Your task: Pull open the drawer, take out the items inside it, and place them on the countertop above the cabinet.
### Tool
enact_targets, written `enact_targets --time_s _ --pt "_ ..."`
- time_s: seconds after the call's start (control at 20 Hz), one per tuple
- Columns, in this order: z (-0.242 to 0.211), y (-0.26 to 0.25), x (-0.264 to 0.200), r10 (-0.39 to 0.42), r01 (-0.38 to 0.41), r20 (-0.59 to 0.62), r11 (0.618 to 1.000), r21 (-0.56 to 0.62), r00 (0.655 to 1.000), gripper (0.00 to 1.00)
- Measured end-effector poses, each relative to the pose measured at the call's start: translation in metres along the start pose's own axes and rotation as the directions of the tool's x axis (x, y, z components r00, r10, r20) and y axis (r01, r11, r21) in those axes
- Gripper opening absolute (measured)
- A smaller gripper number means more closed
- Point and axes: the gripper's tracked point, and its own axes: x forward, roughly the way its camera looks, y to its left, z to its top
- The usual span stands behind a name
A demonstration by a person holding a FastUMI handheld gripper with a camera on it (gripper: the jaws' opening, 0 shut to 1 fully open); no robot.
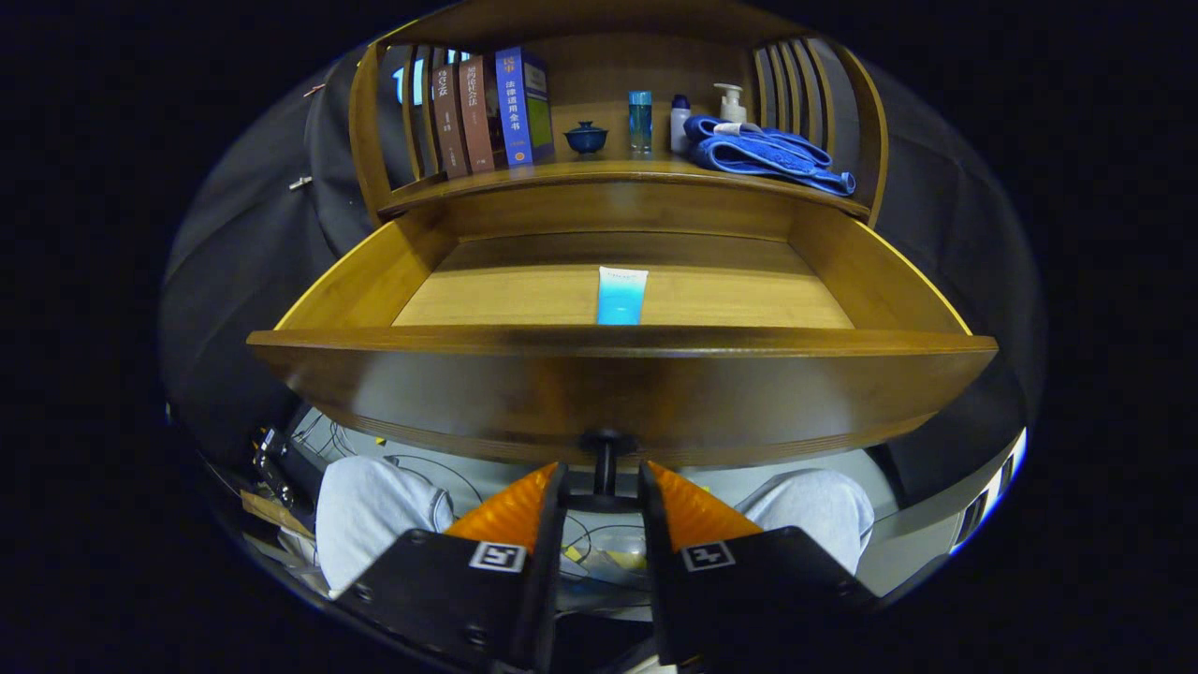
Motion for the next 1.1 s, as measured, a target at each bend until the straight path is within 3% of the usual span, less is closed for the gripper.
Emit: enact_targets --time_s 0.05,0.2,0.4,0.6,0.85,1.1 --pt "0.007 -0.005 -0.009 -0.018 0.017 0.033 1.0 0.001 0.999 0.5" --pt "0.033 -0.016 -0.04 -0.061 0.058 0.122 0.998 0.03 0.991 0.98" --pt "0.079 -0.018 -0.061 -0.078 0.074 0.198 0.997 0.029 0.977 1.0" --pt "0.124 -0.016 -0.042 -0.058 0.048 0.202 0.997 0.055 0.978 1.0" --pt "0.138 -0.008 0.03 -0.021 0.021 -0.001 0.999 0.04 1.0 1.0" --pt "0.128 -0.002 0.09 -0.011 0.024 -0.214 0.998 0.06 0.977 1.0"
